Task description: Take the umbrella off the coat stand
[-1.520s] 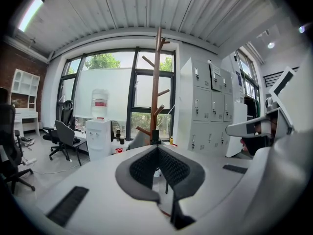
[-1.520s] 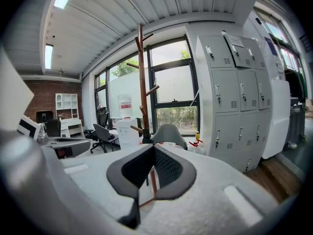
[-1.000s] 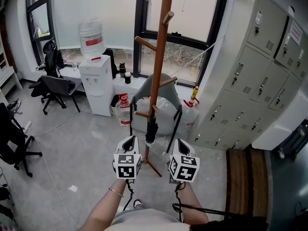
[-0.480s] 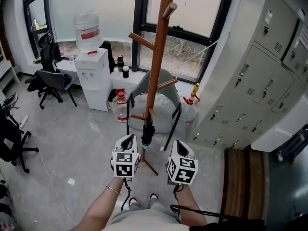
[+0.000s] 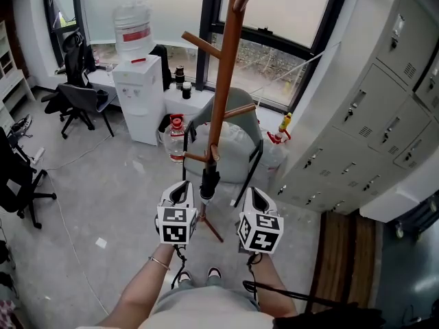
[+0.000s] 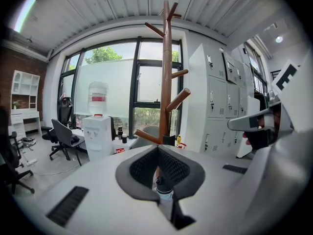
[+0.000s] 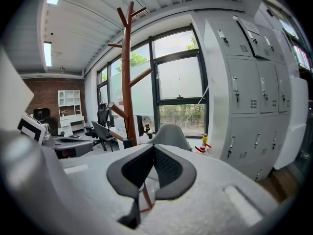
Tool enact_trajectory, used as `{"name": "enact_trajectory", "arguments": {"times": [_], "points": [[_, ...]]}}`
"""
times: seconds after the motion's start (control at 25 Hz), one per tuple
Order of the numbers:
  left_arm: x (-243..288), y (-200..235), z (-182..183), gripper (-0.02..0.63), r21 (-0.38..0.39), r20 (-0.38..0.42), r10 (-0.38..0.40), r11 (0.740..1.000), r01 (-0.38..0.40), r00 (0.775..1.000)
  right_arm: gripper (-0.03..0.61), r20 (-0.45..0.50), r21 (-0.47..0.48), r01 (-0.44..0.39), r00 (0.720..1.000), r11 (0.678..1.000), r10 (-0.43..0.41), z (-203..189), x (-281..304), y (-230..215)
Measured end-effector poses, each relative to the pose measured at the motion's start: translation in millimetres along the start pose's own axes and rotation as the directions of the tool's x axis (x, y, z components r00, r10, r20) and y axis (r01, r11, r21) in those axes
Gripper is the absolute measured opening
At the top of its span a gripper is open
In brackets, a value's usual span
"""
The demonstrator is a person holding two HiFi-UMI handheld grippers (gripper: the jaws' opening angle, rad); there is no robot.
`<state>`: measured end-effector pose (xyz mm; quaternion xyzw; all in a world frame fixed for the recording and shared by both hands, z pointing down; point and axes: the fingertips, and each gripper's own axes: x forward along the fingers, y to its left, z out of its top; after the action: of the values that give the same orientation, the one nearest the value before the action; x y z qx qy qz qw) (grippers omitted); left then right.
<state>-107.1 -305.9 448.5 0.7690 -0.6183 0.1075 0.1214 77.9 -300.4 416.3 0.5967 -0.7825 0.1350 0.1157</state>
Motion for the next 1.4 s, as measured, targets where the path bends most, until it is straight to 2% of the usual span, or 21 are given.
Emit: {"name": "enact_trajectory", "arguments": {"times": [0.4,1.0,1.4], "points": [[10.5,-8.4,-19.8,0.005,-0.026,-0.043,-0.009,1.000,0.008,0.999,0.005,-0.038,-0.003,-0.001,0.999,1.000,0.001,-14.7,4.3,-5.2],[18.5,-19.2,-49.4,0.005,-0.015,-0.113,-0.024,1.000,0.022,0.993,0.005,-0.082,0.039,0.010,0.997,0.999,-0.007,-41.8,10.3,-16.3],[25.6,-28.0,-53.6,0.005,-0.031,-0.094,-0.061,0.998,0.058,0.994,0.005,-0.106,0.063,0.033,0.994,0.997,-0.026,-59.1,5.8,-23.8]]}}
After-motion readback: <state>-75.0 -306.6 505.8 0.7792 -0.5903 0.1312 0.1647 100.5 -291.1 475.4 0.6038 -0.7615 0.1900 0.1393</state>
